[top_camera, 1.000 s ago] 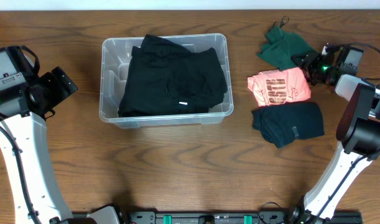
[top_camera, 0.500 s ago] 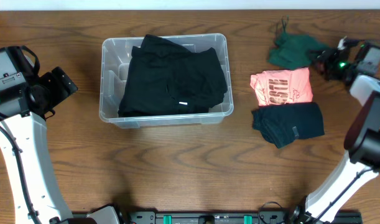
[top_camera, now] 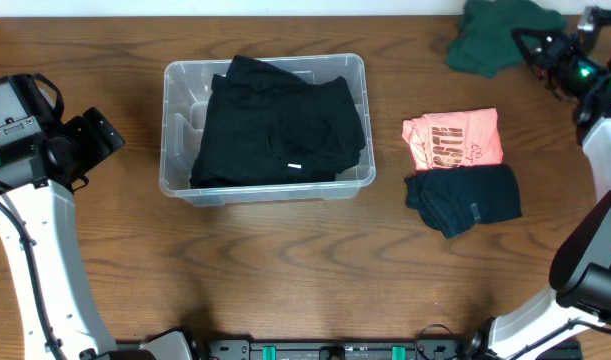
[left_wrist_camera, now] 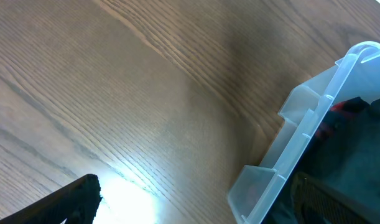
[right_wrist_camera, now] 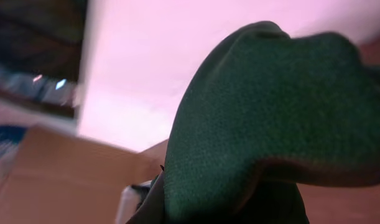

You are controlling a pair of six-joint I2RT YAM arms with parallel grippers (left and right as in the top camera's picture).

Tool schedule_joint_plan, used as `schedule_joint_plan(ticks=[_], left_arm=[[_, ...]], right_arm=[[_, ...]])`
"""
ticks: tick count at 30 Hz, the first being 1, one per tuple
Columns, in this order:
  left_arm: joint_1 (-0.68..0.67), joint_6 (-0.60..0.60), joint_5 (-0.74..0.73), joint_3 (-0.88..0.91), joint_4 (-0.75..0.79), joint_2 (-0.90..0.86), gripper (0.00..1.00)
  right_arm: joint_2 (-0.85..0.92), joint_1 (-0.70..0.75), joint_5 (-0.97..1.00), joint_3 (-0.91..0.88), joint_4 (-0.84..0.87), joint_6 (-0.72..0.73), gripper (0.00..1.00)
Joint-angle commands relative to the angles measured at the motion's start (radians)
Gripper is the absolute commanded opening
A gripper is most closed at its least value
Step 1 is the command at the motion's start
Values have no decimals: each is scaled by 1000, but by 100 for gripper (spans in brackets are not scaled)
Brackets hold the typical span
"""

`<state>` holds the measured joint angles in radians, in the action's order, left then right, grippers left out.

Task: Pack container
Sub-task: 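Carry the dark green shirt into the container and release it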

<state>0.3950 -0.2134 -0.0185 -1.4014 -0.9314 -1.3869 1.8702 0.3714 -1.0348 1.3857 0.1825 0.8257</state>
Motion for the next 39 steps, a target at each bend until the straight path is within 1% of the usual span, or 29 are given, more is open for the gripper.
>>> schedule_joint_plan(ticks=[1,5,8,14,17,19,21,24,27,37,39], left_arm=[[3,-10,12,-5,0,-4,98],[3,-10,12,-5,0,-4,98],[3,-10,12,-5,0,-4,98],[3,-10,12,-5,0,-4,98],[3,-10,12,-5,0,-4,98],[3,-10,12,-5,0,-4,98],[3,-10,12,-5,0,-4,98],[3,-10,12,-5,0,-4,98],[3,-10,12,-5,0,-4,98],[3,-10,12,-5,0,-4,98],[3,-10,12,-5,0,-4,98]], right_arm=[[-68,-101,-161,6,82,122,1],[-79,-252,-190,6,208,186,1],[-79,-393,-159,6,229,176,1],[-75,-682,-5,6,196,3,1],[-63,-800,81,6,146,-87,1],[-48,-869,133,6,122,-171,1],[-26,-932,197,6,101,-219,1],[14,-993,275,6,94,-237,1],[54,-1024,343,6,91,-272,1],[249,-1017,376,6,101,-274,1],[273,-1013,377,6,70,-262,1]])
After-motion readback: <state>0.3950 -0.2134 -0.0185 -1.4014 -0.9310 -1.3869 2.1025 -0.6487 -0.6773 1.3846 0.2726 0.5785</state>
